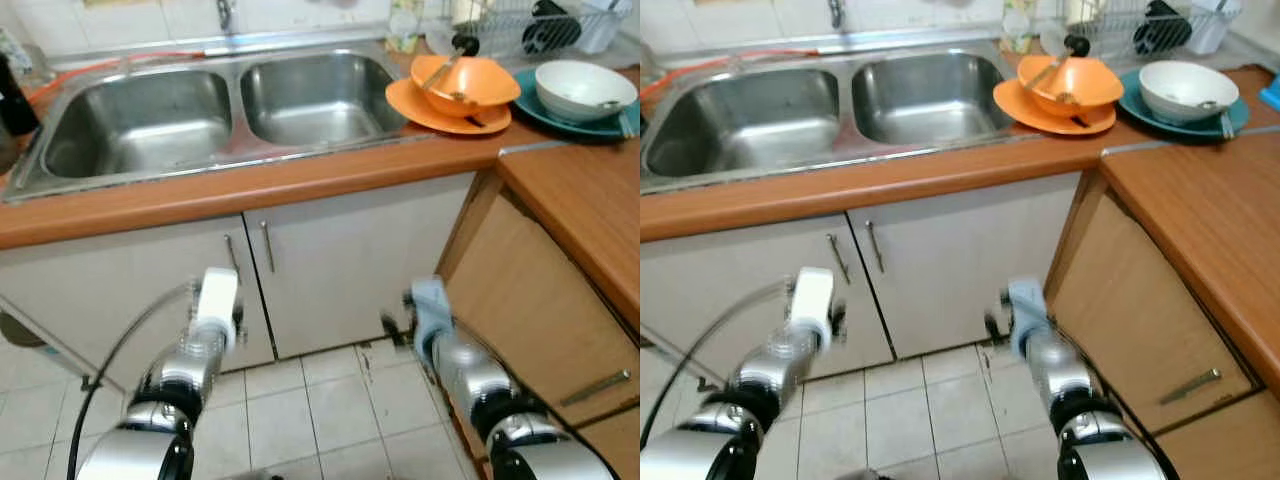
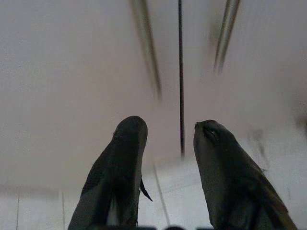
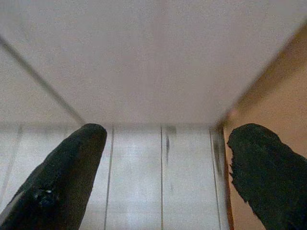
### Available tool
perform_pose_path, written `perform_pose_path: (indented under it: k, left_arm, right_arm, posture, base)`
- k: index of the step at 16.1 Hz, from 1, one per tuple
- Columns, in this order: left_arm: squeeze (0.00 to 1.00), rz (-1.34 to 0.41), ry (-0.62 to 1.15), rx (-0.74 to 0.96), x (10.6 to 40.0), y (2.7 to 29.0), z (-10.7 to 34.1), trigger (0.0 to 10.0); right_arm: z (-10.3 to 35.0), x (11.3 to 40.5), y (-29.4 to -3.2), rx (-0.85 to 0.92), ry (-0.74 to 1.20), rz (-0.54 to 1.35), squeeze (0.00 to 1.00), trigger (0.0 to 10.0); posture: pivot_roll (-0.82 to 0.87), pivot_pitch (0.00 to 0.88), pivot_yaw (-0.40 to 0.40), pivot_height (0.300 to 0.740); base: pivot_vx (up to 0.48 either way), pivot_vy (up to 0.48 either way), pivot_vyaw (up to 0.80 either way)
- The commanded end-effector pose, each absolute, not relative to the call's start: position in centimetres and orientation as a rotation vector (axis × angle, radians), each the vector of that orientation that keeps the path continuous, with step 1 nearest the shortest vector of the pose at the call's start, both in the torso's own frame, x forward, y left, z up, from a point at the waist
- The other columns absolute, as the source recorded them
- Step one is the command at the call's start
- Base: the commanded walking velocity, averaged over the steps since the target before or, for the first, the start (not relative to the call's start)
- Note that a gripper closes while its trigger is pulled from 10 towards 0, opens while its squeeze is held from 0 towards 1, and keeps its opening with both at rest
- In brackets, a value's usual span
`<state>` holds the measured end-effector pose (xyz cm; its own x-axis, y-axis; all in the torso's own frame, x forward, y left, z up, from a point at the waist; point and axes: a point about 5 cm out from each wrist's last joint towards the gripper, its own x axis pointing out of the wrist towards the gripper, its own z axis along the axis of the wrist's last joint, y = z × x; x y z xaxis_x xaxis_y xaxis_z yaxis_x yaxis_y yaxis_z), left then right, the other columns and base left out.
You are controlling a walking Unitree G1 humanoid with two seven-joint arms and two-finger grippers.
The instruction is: Kitchen organization
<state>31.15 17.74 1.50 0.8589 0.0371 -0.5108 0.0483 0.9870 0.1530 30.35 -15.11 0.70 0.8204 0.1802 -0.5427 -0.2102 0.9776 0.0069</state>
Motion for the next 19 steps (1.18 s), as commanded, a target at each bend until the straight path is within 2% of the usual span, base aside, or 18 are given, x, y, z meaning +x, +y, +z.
perform_pose_path:
  k: [1, 3, 7, 9, 12, 15, 16, 18, 19]
  left_arm:
    - [0.00, -0.003, 0.511, 0.160, 31.1, 18.1, 1.8, 10.0]
    - [0.00, -0.021, 0.429, 0.148, 31.0, 17.7, 3.2, 10.0]
    - [0.00, -0.026, 0.302, 0.116, 28.3, 17.3, 5.5, 10.0]
    - [0.00, 0.005, 0.263, 0.112, 26.7, 18.0, 6.6, 10.0]
    - [0.00, 0.052, 0.233, 0.091, 25.4, 19.1, 8.4, 10.0]
    - [0.00, 0.059, 0.187, 0.140, 24.2, 19.6, 9.8, 10.0]
    - [0.00, 0.045, 0.161, 0.140, 23.7, 19.6, 10.7, 10.0]
    - [0.00, 0.044, 0.191, -0.025, 23.3, 19.2, 11.0, 10.0]
    - [0.00, -0.003, 0.167, -0.058, 24.1, 18.9, 11.5, 10.0]
  right_arm:
    - [2.0, 31.2, -15.2, -0.026, 0.511, 0.208, 1.00, 10.0]
    - [3.6, 31.6, -15.2, -0.019, 0.431, 0.210, 1.00, 10.0]
    - [6.0, 30.5, -15.4, -0.009, 0.319, 0.203, 1.00, 10.0]
    - [7.9, 29.5, -14.9, -0.009, 0.196, 0.242, 1.00, 10.0]
    - [9.5, 28.1, -13.7, -0.041, 0.190, 0.266, 1.00, 10.0]
    - [10.3, 27.1, -13.6, -0.029, 0.192, 0.195, 1.00, 10.0]
    - [11.2, 26.7, -13.4, 0.051, 0.163, 0.206, 1.00, 10.0]
    - [12.6, 26.6, -13.9, 0.092, 0.132, 0.192, 1.00, 10.0]
    - [12.8, 27.1, -14.0, 0.135, 0.149, 0.166, 1.00, 10.0]
  posture:
    - [-0.10, 0.000, 0.044, 0.740]
    - [-0.11, 0.000, 0.057, 0.740]
    - [-0.12, 0.000, 0.057, 0.740]
    - [-0.10, 0.000, 0.057, 0.740]
    - [-0.09, 0.000, 0.073, 0.740]
    - [-0.04, 0.000, 0.059, 0.740]
    - [-0.03, 0.000, 0.048, 0.740]
    - [-0.03, 0.000, 0.049, 0.740]
    - [-0.05, 0.000, 0.039, 0.740]
  base:
    - [0.000, 0.000, 0.00]
    - [0.000, 0.000, 0.00]
    - [0.000, 0.000, 0.00]
    - [0.000, 0.000, 0.00]
    - [0.000, 0.000, 0.00]
    - [0.000, 0.000, 0.00]
    - [0.000, 0.000, 0.00]
    - [0.000, 0.000, 0.00]
    - [0.000, 0.000, 0.00]
